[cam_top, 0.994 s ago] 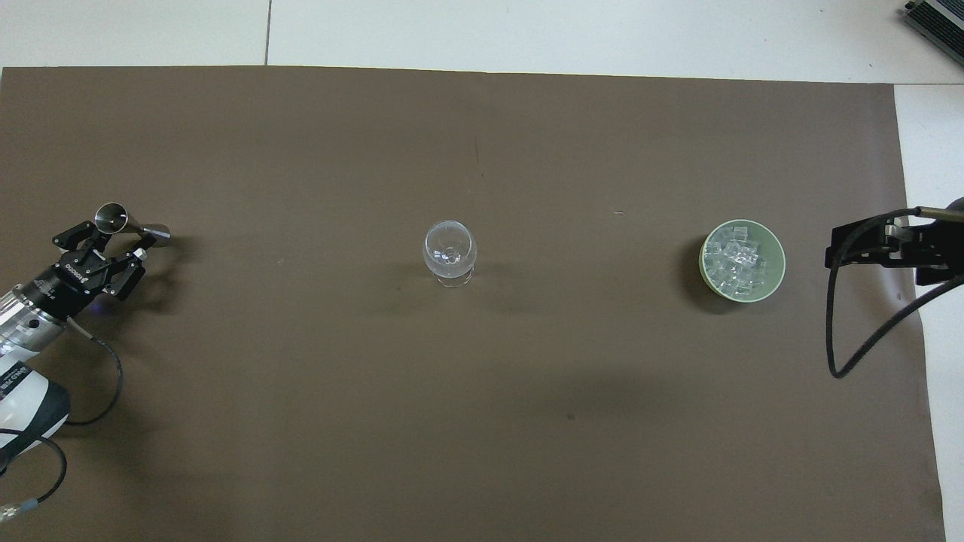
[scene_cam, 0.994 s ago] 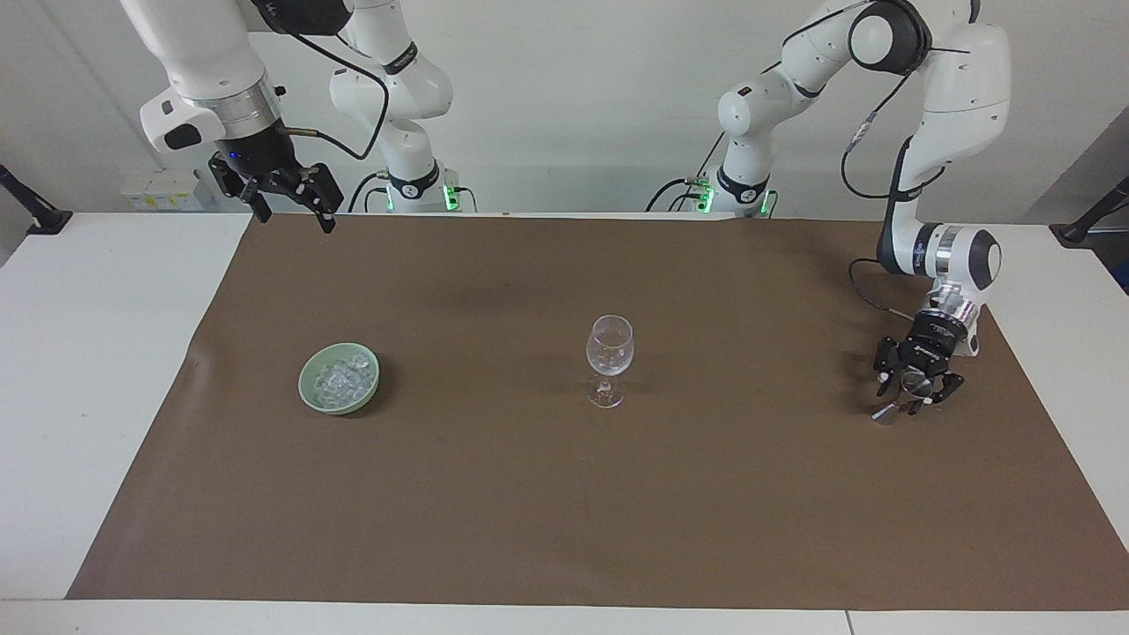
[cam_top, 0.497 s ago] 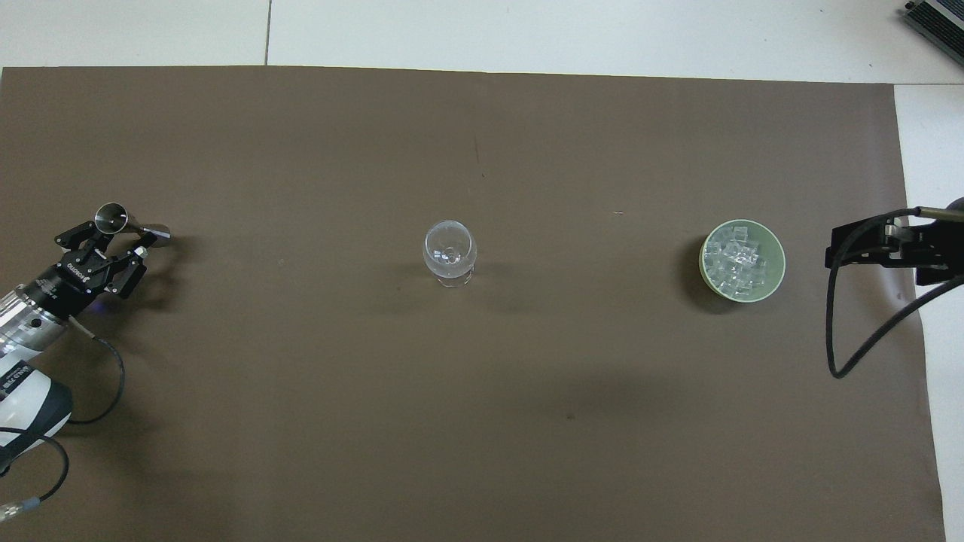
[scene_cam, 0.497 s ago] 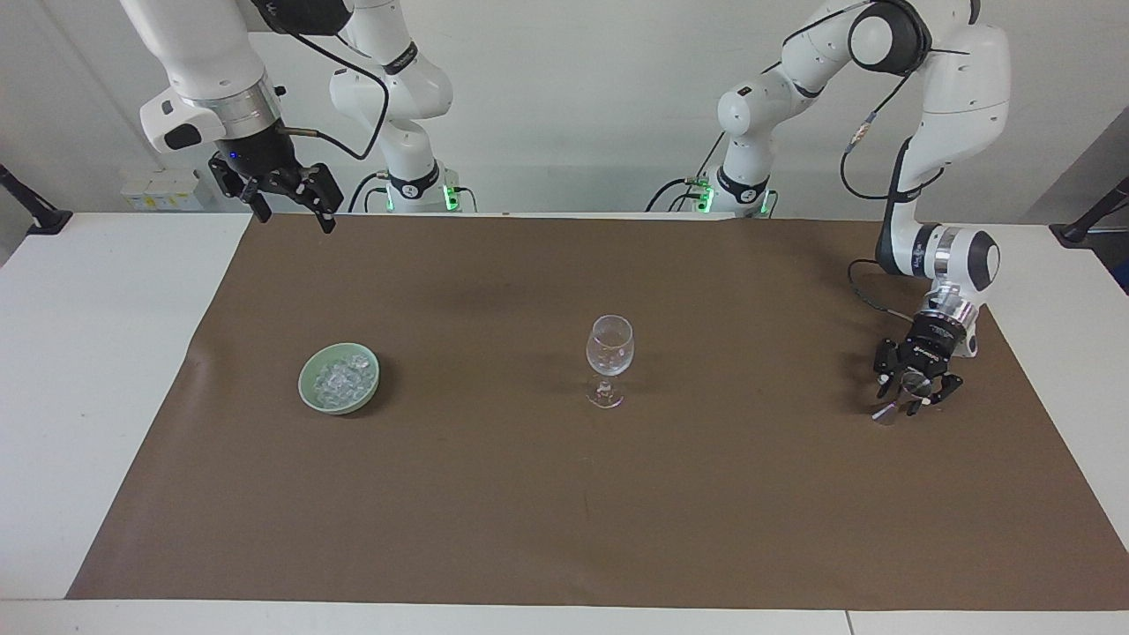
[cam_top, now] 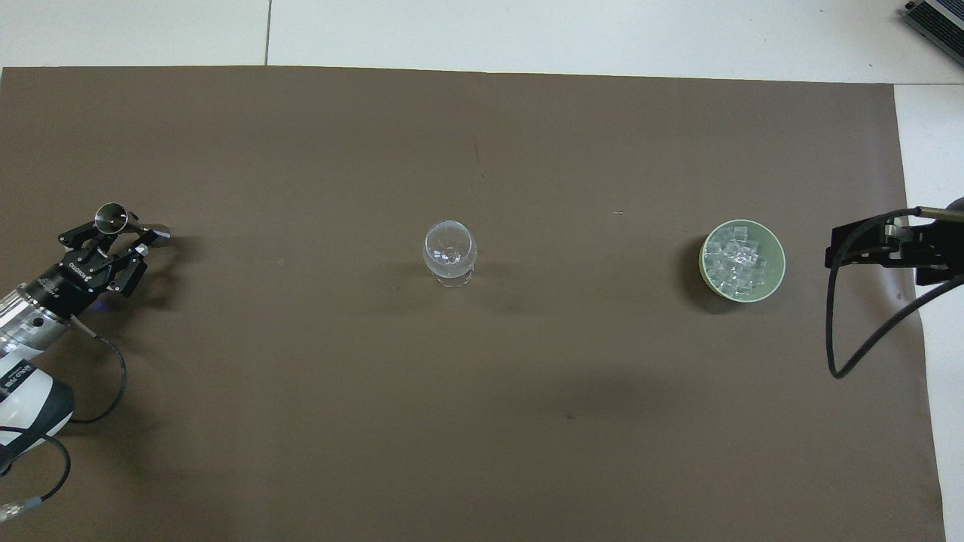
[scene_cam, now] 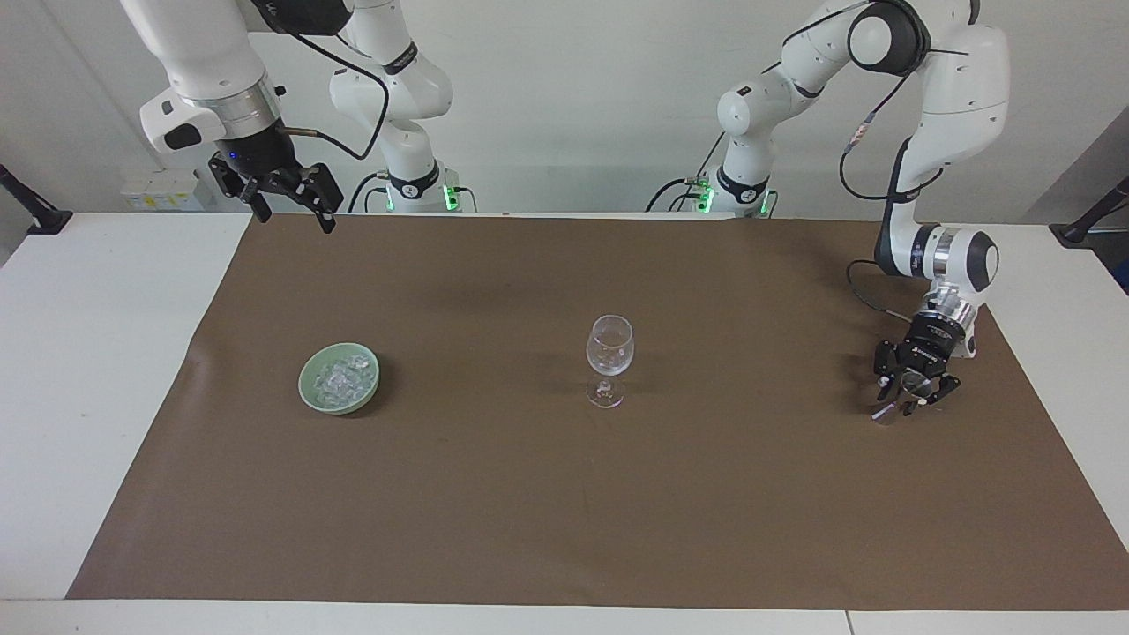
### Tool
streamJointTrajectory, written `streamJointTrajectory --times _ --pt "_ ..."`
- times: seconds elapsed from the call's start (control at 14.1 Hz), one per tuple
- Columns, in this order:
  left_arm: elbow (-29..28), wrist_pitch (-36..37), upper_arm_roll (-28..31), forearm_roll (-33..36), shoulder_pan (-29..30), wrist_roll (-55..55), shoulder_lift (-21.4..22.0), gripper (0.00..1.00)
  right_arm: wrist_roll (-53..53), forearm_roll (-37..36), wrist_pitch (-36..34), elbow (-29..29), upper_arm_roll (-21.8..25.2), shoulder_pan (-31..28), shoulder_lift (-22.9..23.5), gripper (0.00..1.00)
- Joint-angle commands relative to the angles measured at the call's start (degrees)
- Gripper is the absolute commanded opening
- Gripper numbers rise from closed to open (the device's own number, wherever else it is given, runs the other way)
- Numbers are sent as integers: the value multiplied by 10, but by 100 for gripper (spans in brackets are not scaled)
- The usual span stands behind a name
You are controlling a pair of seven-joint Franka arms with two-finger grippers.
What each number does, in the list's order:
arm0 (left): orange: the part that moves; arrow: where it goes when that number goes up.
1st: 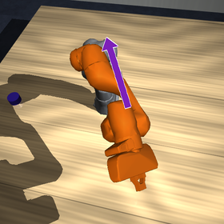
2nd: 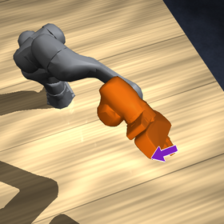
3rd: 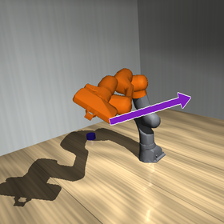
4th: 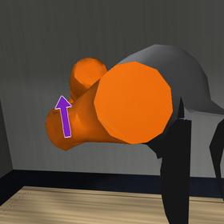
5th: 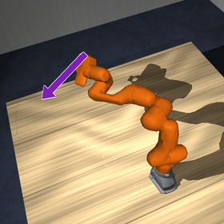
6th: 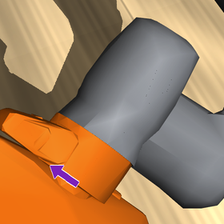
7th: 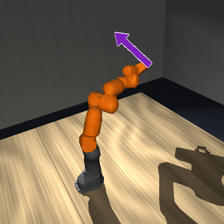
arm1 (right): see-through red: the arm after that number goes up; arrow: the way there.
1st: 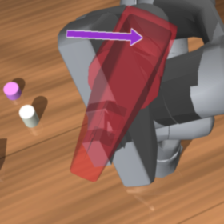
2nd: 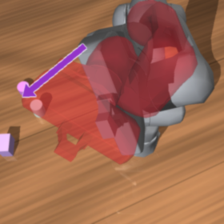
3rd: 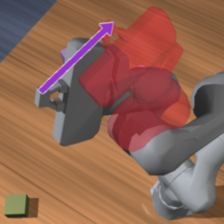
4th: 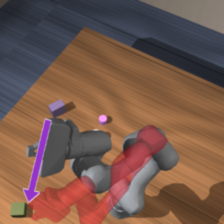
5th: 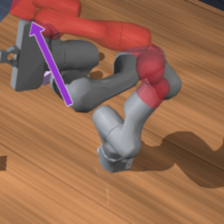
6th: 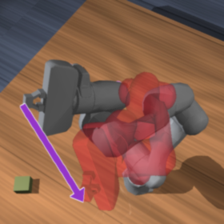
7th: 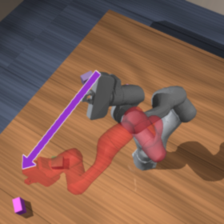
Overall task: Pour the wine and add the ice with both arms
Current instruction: 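Close the left gripper on the silver jigger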
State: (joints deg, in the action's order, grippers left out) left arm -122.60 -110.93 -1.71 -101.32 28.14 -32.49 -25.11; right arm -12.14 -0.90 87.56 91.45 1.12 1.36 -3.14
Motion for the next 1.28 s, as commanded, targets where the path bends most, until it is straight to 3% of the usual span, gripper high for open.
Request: streamJointTrajectory --times 0.0,1.21 --pt "7 -9 5 -13 -8 8 -8 45 15 7 -6 7 -2 -4 -9 100" --pt "7 -6 5 -12 -4 8 -7 38 15 7 -6 7 -1 -4 -9 100"
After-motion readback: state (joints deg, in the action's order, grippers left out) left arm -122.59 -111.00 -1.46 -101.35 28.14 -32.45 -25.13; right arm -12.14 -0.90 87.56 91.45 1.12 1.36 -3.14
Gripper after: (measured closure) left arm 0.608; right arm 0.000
